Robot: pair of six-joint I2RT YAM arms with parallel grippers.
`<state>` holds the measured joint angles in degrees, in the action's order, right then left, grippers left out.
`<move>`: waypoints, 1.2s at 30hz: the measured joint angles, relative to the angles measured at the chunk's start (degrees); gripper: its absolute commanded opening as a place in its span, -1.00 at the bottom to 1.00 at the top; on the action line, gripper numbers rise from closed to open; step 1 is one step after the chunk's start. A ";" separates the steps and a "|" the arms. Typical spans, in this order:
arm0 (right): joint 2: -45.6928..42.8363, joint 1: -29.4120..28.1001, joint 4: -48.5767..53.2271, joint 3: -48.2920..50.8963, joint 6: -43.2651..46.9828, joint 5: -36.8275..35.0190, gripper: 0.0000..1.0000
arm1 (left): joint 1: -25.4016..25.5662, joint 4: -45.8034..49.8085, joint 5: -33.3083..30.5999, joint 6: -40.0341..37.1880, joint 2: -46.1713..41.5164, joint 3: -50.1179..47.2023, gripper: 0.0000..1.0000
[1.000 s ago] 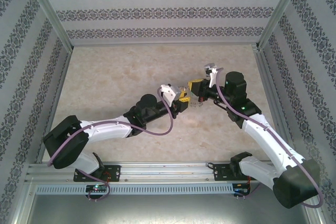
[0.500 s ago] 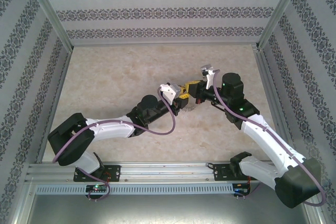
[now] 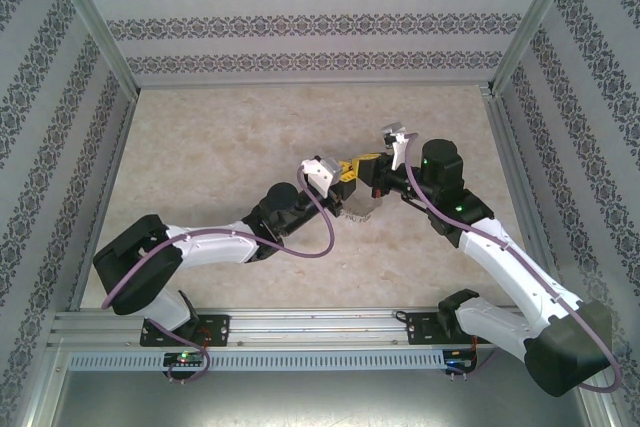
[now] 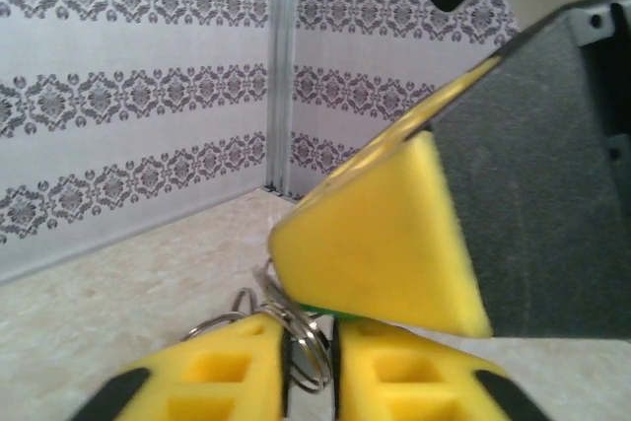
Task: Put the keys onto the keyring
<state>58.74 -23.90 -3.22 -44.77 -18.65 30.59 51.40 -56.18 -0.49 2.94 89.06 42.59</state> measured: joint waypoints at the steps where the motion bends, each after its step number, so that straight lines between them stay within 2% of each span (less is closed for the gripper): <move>1: -0.07 0.00 -0.02 0.00 0.00 -0.24 -1.00 | 0.00 0.00 -0.44 -0.07 0.02 0.00 -0.87; 4: -0.26 0.00 0.00 0.00 0.02 -0.90 -1.00 | 0.00 -0.11 -1.33 -0.50 0.02 -0.02 -1.00; 19: -0.52 -0.35 0.81 0.00 0.66 -1.68 -1.00 | -0.50 -0.33 0.85 -2.86 -1.03 -1.18 -1.00; 20: -0.52 -0.22 0.79 0.00 0.63 -1.68 -0.93 | -0.87 0.72 1.88 -2.95 -1.62 -1.18 -1.00; 22: -0.39 -0.09 0.81 0.00 0.46 -1.64 -0.34 | -1.88 4.00 4.83 -2.97 -3.39 -1.14 -1.00; 23: -0.17 0.37 0.68 0.02 0.42 -1.68 -0.17 | -2.49 6.10 6.47 -2.97 -4.37 -0.96 -1.00; 25: 0.20 2.43 -0.02 0.13 -0.13 -2.54 0.02 | -3.61 11.19 10.47 -3.06 -6.62 -0.28 -1.00; 28: 0.11 5.90 -0.94 1.01 -1.57 -3.98 0.15 | -5.09 20.02 16.87 -3.87 -9.79 2.82 -1.00; 36: -2.89 7.56 -2.12 4.17 -3.74 -4.11 0.14 | -12.57 37.13 30.49 -5.18 -13.25 10.99 -1.00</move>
<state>55.86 -16.34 -5.34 -40.60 -22.39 26.48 38.83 -19.05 30.00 -2.24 75.81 53.58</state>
